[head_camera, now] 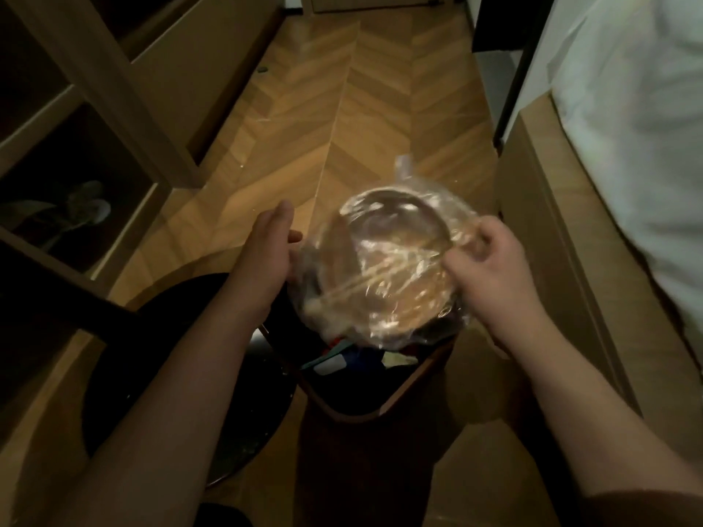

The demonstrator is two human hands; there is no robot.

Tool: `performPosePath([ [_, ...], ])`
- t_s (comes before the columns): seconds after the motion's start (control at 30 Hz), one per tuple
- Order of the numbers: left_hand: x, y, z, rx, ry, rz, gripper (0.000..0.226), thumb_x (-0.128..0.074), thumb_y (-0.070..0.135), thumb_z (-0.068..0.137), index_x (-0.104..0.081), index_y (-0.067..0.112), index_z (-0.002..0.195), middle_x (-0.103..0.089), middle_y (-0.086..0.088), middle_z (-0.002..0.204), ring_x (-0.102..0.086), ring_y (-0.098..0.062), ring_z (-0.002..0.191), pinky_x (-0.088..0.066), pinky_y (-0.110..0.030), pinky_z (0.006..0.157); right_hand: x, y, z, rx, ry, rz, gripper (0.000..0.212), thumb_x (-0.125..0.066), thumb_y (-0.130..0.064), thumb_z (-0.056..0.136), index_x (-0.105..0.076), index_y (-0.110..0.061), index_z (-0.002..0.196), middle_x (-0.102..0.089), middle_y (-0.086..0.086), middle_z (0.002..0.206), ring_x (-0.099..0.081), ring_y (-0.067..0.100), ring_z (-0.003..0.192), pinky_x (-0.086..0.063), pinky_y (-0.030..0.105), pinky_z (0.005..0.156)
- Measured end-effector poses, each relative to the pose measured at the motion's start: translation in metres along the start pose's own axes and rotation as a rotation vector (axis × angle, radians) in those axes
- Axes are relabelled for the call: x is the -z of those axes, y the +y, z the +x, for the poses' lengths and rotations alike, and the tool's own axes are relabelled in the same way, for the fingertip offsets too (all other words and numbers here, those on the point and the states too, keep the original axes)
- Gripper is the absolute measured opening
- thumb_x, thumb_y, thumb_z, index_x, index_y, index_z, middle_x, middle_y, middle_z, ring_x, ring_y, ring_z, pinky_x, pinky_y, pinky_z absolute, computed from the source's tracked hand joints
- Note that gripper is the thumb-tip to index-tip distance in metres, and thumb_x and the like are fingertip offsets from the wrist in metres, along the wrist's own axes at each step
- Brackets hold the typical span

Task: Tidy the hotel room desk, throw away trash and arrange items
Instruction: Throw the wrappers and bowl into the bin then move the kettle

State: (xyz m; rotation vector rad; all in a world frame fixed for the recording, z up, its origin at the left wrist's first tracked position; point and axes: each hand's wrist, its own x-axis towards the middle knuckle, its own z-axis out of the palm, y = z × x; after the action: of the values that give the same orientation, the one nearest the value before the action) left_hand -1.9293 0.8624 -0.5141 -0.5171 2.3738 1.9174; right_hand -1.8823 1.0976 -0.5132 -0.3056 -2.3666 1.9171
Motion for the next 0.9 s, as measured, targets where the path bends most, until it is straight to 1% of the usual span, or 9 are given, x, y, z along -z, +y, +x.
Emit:
performPosePath([
  [0.17, -0.004, -0.021, 0.008, -0.079, -0.149, 0.300, 0.050, -0.027, 0.054, 0.107, -0.046, 0.029, 0.145, -0.054, 0.004, 0.136, -0.051, -0.019, 0.128, -0.037, -0.040, 0.113, -0.021, 0.005, -0.011, 0.025, -0.193, -0.292, 0.015, -0.063, -0.016, 0.086, -0.054, -0.019, 0.097, -0.062, -0.004, 0.089, -0.060, 0.008, 0.072, -0.053, 0.037, 0.066],
  [0.23, -0.009, -0.030, 0.009, -0.136, -0.214, 0.430, 0.044, -0.031, 0.044, 0.109, -0.047, 0.026, 0.146, -0.050, 0.006, 0.139, -0.045, -0.016, 0.133, -0.032, -0.030, 0.111, -0.027, 0.012, -0.011, 0.037, -0.188, -0.493, 0.017, -0.058, -0.022, 0.090, -0.053, -0.023, 0.107, -0.062, -0.006, 0.098, -0.061, 0.012, 0.082, -0.050, 0.035, 0.068],
  [0.3, -0.013, -0.042, 0.014, -0.131, -0.275, 0.527, 0.040, -0.041, 0.036, 0.108, -0.046, 0.028, 0.146, -0.054, -0.001, 0.141, -0.051, -0.021, 0.130, -0.038, -0.031, 0.109, -0.032, 0.022, -0.010, 0.065, -0.169, -0.653, 0.025, -0.053, -0.021, 0.094, -0.053, -0.017, 0.119, -0.060, 0.001, 0.108, -0.058, 0.019, 0.092, -0.043, 0.031, 0.072],
  [0.43, -0.017, -0.057, 0.014, 0.038, -0.481, 0.754, 0.063, -0.057, 0.039, 0.098, -0.030, 0.037, 0.155, -0.051, 0.001, 0.146, -0.055, -0.022, 0.124, -0.046, -0.040, 0.104, -0.038, 0.039, -0.009, 0.047, -0.258, -0.844, 0.043, -0.052, -0.012, 0.095, -0.042, -0.012, 0.137, -0.054, 0.012, 0.124, -0.056, 0.027, 0.106, -0.042, 0.030, 0.078],
  [0.53, -0.022, -0.061, 0.013, 0.086, -0.527, 0.991, 0.086, -0.065, 0.046, 0.089, -0.015, 0.036, 0.158, -0.031, -0.006, 0.156, -0.044, -0.033, 0.135, -0.045, -0.043, 0.100, -0.043, 0.045, -0.011, 0.005, -0.342, -0.917, 0.071, -0.055, -0.013, 0.095, -0.018, -0.013, 0.155, -0.040, 0.015, 0.142, -0.047, 0.031, 0.124, -0.044, 0.037, 0.099],
  [0.63, -0.028, -0.059, 0.005, -0.006, -0.530, 1.202, 0.091, -0.066, 0.043, 0.090, -0.009, 0.031, 0.159, -0.014, -0.007, 0.158, -0.023, -0.036, 0.144, -0.034, -0.048, 0.110, -0.049, 0.049, -0.011, 0.031, -0.371, -1.034, 0.061, -0.054, -0.016, 0.095, -0.030, -0.007, 0.150, -0.025, 0.011, 0.153, -0.027, 0.030, 0.139, -0.029, 0.041, 0.116],
  [0.7, -0.033, -0.056, 0.001, -0.088, -0.587, 1.232, 0.080, -0.070, 0.040, 0.088, -0.024, 0.032, 0.153, -0.016, -0.003, 0.154, -0.019, -0.030, 0.143, -0.032, -0.044, 0.111, -0.051, 0.050, -0.009, 0.022, -0.406, -1.091, 0.049, -0.054, -0.019, 0.094, -0.045, -0.004, 0.140, -0.024, 0.011, 0.150, -0.025, 0.030, 0.138, -0.025, 0.041, 0.116],
  [0.8, -0.038, -0.055, 0.003, -0.090, -0.726, 1.229, 0.062, -0.069, 0.036, 0.089, -0.042, 0.039, 0.145, -0.019, 0.002, 0.158, -0.018, -0.025, 0.144, -0.030, -0.041, 0.113, -0.050, 0.048, -0.005, -0.028, -0.500, -1.093, 0.038, -0.050, -0.014, 0.093, -0.055, -0.002, 0.128, -0.039, 0.013, 0.135, -0.043, 0.031, 0.121, -0.042, 0.040, 0.103],
  [0.9, -0.044, -0.065, 0.008, -0.015, -0.875, 1.340, 0.073, -0.063, 0.048, 0.093, -0.025, 0.046, 0.156, -0.001, 0.007, 0.169, -0.002, -0.027, 0.153, -0.020, -0.048, 0.123, -0.051, 0.046, -0.002, -0.016, -0.594, -1.147, 0.030, -0.047, -0.012, 0.092, -0.059, -0.004, 0.118, -0.052, 0.015, 0.121, -0.055, 0.032, 0.107, -0.047, 0.038, 0.088],
])
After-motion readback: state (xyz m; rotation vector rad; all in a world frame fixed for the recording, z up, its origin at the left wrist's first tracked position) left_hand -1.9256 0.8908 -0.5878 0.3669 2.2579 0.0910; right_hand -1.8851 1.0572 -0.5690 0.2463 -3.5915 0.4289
